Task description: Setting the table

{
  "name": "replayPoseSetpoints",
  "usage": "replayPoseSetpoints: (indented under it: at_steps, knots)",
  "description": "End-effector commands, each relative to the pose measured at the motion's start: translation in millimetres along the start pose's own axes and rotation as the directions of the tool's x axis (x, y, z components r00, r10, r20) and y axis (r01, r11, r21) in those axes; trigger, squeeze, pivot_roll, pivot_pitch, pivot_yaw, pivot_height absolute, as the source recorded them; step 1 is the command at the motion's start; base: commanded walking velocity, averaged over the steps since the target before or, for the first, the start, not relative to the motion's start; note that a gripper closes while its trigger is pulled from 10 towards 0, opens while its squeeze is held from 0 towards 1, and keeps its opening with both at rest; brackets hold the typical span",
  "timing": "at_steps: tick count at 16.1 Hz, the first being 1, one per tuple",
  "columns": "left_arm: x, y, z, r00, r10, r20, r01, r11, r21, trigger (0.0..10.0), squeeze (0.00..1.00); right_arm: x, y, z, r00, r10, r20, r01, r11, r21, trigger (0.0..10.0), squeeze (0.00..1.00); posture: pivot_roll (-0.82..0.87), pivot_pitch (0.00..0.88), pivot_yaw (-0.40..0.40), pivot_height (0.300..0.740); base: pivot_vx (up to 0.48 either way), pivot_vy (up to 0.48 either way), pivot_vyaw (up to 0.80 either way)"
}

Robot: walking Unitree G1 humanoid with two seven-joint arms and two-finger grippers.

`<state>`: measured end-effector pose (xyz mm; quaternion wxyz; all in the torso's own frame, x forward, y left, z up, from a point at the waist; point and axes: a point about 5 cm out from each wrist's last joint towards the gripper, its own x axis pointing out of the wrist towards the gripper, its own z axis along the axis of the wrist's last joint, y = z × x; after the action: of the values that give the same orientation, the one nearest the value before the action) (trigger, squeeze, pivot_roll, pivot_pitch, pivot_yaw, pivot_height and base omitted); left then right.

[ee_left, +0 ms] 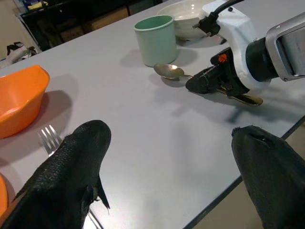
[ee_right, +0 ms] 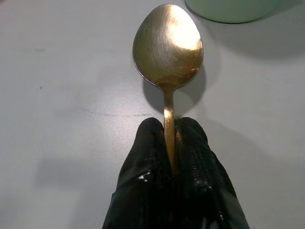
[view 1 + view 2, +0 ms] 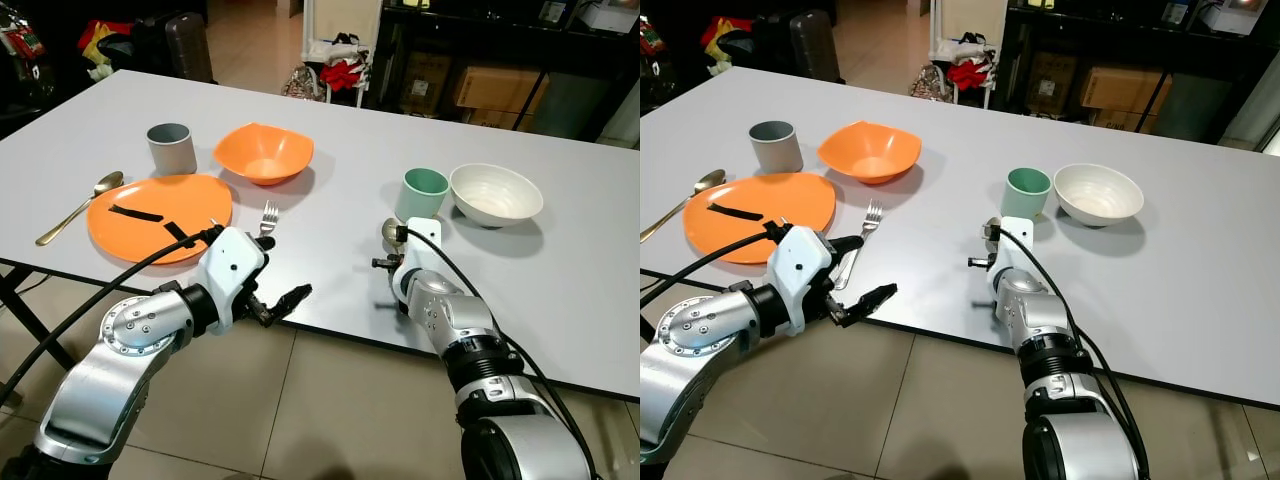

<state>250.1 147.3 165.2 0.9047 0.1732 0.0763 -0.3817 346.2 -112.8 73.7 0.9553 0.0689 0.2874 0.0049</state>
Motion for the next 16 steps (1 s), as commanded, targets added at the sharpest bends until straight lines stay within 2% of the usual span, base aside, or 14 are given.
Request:
replayPoseSetpoints:
  at_steps: [1, 2, 3, 4, 5, 9, 11, 14, 15, 16]
  knots:
    - [-0.5, -3.8, 1.4, 1.000, -0.023, -0.002, 0.023, 1.000, 0.006, 10.0, 0.00, 2.0, -3.1, -8.9, 0.999, -0.015, -0.045, 0.017, 0.999, 0.039, 10.0, 0.00, 0.08, 0.000, -0.051, 0.740, 0.000, 0.000, 0.00]
    - [0.1, -4.6, 1.1, 1.000, -0.027, -0.003, 0.027, 1.000, 0.005, 10.0, 0.00, 2.3, -6.0, -14.7, 0.997, -0.036, -0.069, 0.040, 0.998, 0.051, 10.0, 0.00, 0.08, 0.000, -0.050, 0.740, 0.000, 0.000, 0.00]
    - [0.7, -4.3, 1.5, 1.000, -0.028, -0.003, 0.028, 1.000, 0.005, 10.0, 0.00, 2.5, -7.7, -19.8, 0.995, -0.042, -0.091, 0.047, 0.997, 0.055, 10.0, 0.83, 0.07, 0.000, -0.048, 0.740, 0.000, 0.000, 0.00]
    - [1.5, -3.8, 1.9, 1.000, -0.028, -0.003, 0.028, 1.000, 0.005, 10.0, 0.00, 2.8, -8.6, -22.8, 0.993, -0.046, -0.105, 0.053, 0.997, 0.063, 10.0, 0.95, 0.07, 0.000, -0.048, 0.740, 0.000, 0.000, 0.00]
    - [1.6, -3.7, 1.9, 1.000, -0.029, -0.002, 0.029, 1.000, 0.006, 10.0, 0.00, 2.7, -8.5, -24.3, 0.993, -0.042, -0.106, 0.049, 0.997, 0.065, 10.0, 1.00, 0.07, 0.000, -0.048, 0.740, 0.000, 0.000, 0.00]
    - [2.9, -3.5, 2.0, 1.000, -0.029, 0.003, 0.029, 1.000, 0.006, 10.0, 0.00, 2.8, -11.3, -17.8, 0.996, -0.046, -0.079, 0.054, 0.994, 0.092, 10.0, 1.00, 0.07, 0.000, -0.042, 0.740, 0.000, 0.000, 0.00]
    - [0.8, 3.4, 4.1, 0.999, 0.023, 0.027, -0.023, 1.000, -0.016, 10.0, 0.00, -5.5, -14.0, 4.5, 0.999, -0.033, 0.017, 0.032, 0.998, 0.060, 10.0, 1.00, 0.07, 0.000, -0.042, 0.740, 0.000, 0.000, 0.00]
    - [-0.2, 17.0, 8.3, 0.988, 0.136, 0.068, -0.133, 0.990, -0.042, 10.0, 0.00, -32.7, -16.2, 33.5, 0.983, 0.044, 0.177, -0.046, 0.999, 0.008, 10.0, 1.00, 0.05, 0.000, -0.038, 0.740, 0.000, 0.000, 0.00]
    - [-1.3, 28.0, 7.8, 0.956, 0.282, 0.076, -0.277, 0.958, -0.067, 10.0, 0.00, -61.8, -16.4, 42.6, 0.922, 0.177, 0.344, -0.153, 0.984, -0.096, 10.0, 1.00, 0.03, 0.000, -0.024, 0.740, 0.000, 0.000, 0.00]
    - [-1.8, 31.2, 6.1, 0.935, 0.347, 0.069, -0.341, 0.936, -0.091, 10.0, 0.00, -71.8, -15.6, 41.8, 0.891, 0.231, 0.390, -0.197, 0.972, -0.127, 10.0, 1.00, 0.03, 0.000, -0.023, 0.740, 0.000, 0.000, 0.00]
